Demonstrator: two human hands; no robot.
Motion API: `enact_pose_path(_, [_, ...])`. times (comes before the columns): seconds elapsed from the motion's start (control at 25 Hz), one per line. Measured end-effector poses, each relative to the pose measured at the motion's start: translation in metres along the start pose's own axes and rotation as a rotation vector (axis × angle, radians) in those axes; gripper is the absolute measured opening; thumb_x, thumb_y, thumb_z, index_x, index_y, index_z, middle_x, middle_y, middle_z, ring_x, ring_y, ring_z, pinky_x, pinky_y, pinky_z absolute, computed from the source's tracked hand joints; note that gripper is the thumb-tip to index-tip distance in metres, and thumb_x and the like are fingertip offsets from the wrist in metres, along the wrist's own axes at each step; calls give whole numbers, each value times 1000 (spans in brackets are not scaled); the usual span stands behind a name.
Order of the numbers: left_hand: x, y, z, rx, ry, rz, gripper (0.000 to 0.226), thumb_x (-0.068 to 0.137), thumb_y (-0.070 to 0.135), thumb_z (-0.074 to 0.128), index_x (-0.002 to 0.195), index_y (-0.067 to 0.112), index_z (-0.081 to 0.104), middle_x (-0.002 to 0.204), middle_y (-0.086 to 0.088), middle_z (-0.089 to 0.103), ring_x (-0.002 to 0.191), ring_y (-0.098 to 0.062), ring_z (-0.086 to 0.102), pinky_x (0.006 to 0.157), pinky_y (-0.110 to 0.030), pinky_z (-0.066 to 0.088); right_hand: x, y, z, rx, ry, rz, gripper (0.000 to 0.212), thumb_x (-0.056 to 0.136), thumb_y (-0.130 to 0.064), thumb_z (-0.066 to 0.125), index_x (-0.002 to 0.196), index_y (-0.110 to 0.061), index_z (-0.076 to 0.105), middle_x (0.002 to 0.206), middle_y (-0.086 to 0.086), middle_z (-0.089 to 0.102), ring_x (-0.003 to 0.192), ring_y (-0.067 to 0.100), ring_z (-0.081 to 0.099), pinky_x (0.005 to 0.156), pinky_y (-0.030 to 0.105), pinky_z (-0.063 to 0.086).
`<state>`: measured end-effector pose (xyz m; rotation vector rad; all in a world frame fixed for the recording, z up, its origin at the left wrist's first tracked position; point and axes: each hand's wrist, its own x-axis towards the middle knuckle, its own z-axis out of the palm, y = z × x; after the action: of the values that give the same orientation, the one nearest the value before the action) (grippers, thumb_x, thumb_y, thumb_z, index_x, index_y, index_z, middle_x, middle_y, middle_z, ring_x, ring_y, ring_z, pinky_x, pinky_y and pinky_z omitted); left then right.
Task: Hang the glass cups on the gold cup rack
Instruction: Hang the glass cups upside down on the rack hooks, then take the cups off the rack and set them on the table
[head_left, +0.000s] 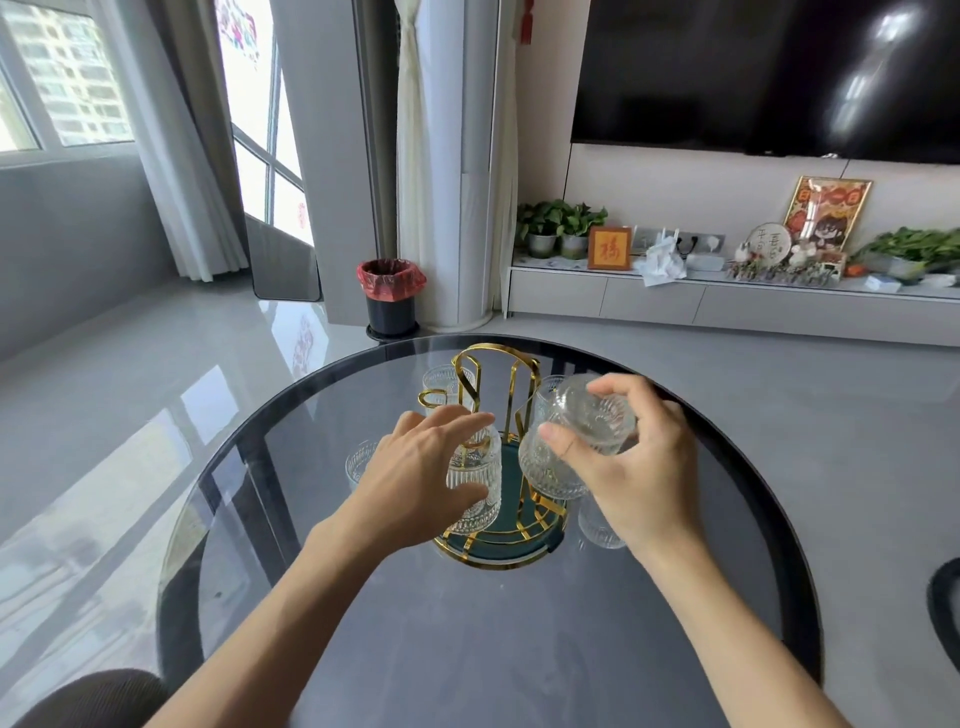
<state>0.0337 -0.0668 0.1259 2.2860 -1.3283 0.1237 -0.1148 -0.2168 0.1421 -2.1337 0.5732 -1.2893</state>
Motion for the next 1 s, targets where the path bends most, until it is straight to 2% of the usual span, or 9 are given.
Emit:
enact_pose_path(0.08, [0, 0, -2, 32, -32, 11, 73, 84, 45, 73, 148, 41, 37, 151, 12, 42, 126, -20, 41, 97, -41, 42, -8, 8, 13, -83, -118, -7, 44, 61, -50, 83, 95, -31, 62, 90, -31, 54, 90, 15, 49, 69, 12, 36])
enact_pose_path(0.2, [3, -2, -14, -69, -186, 26, 76, 78, 55, 72, 146, 40, 40, 149, 11, 44, 130, -18, 43, 103, -43, 39, -25, 25, 22, -127, -224, -3, 41, 65, -50, 83, 95, -34, 60, 93, -27, 58, 94, 15, 48, 72, 10, 32])
enact_pose_path(0.32, [24, 13, -26, -343, -21, -86, 67, 80, 63, 59, 140, 34, 48, 143, 2, 54, 128, -20, 52, 99, -39, 42, -26, 30, 21, -146, -266, -8, 41, 70, -60, 74, 98, -37, 57, 100, -24, 61, 94, 13, 47, 72, 23, 38])
enact_pose_path(0.4, [52, 30, -24, -100, 92, -196, 68, 88, 70, 44, 139, 25, 47, 137, -9, 59, 124, -31, 52, 98, -46, 44, -27, 27, 21, -182, -268, -29, 41, 70, -60, 71, 101, -36, 58, 104, -20, 63, 93, 14, 48, 74, 31, 41])
enact_pose_path(0.48, [76, 48, -17, 145, 7, -292, 79, 87, 77, 33, 135, 16, 45, 132, -17, 60, 125, -37, 48, 99, -51, 40, -32, 25, 20, -212, -262, -67, 45, 70, -60, 68, 107, -35, 61, 109, -18, 63, 94, 13, 49, 78, 32, 44])
enact_pose_path(0.6, [94, 55, -4, 171, -32, -348, 79, 87, 74, 39, 128, 7, 48, 129, -20, 58, 124, -38, 46, 99, -49, 38, -38, 30, 13, -169, -315, -62, 55, 77, -70, 60, 123, -40, 56, 119, -27, 58, 104, 6, 49, 85, 28, 44])
enact_pose_path(0.72, [100, 49, 2, 126, -7, -264, 65, 88, 64, 47, 117, 5, 51, 121, -22, 59, 114, -38, 49, 94, -44, 37, -42, 43, 8, 27, -226, 112, 57, 79, -79, 48, 126, -47, 47, 123, -41, 48, 110, 1, 52, 89, 27, 46])
enact_pose_path(0.88, [104, 41, -8, -61, -171, -46, 64, 90, 47, 59, 142, 14, 42, 137, -18, 55, 123, -34, 50, 97, -39, 37, -47, 73, 10, 120, 10, 346, 47, 90, -56, 54, 132, -36, 44, 135, -14, 49, 117, 17, 52, 95, 44, 48])
enact_pose_path(1.0, [104, 29, -15, -225, -279, 78, 65, 93, 28, 62, 152, 22, 33, 155, -8, 39, 137, -25, 42, 99, -29, 33, -57, 87, 11, 74, 20, 372, 63, 89, -33, 68, 143, -24, 36, 148, 1, 40, 131, 21, 43, 105, 40, 39])
